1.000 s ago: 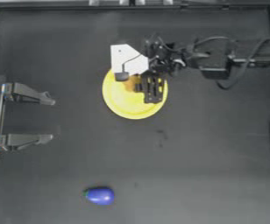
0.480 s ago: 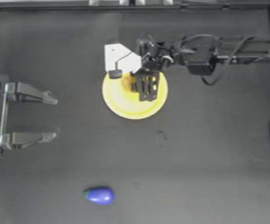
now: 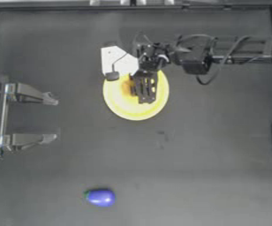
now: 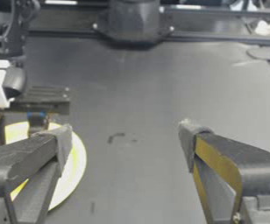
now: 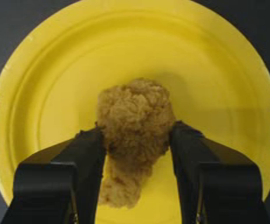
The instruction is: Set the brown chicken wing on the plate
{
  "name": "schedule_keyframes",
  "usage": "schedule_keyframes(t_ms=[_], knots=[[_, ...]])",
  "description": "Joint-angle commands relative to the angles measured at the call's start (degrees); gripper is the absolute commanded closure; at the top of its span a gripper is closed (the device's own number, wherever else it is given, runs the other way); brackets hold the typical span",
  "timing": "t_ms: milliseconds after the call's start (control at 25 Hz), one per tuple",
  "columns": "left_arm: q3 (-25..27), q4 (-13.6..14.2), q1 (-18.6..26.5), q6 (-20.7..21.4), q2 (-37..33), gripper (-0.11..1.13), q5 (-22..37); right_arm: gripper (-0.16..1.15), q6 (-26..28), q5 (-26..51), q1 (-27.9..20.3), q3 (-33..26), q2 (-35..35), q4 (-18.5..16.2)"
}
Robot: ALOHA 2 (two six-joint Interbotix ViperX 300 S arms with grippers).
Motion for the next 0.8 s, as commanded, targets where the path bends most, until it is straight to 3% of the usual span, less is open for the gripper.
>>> schedule_keyframes(t_ms=[40, 160, 320, 800], knots=[[-1.23, -0.09, 0.53, 0.0, 0.7, 0.01, -0.35, 0.15, 0.18, -0.18, 0.09, -1.32, -1.32, 0.26], [-1.23, 0.0, 0.53, 0.0, 0.7, 0.01, -0.35, -0.09, 0.35, -0.09, 0.0, -1.32, -1.32, 0.35], [-1.14, -0.09, 0.53, 0.0, 0.7, 0.01, -0.44, -0.01, 0.44, 0.09, 0.0, -1.58, -1.49, 0.26], [-1.14, -0.09, 1.14, 0.09, 0.7, 0.01, -0.35, -0.01, 0.62, -0.7, 0.09, 0.7, -9.32, 0.62]])
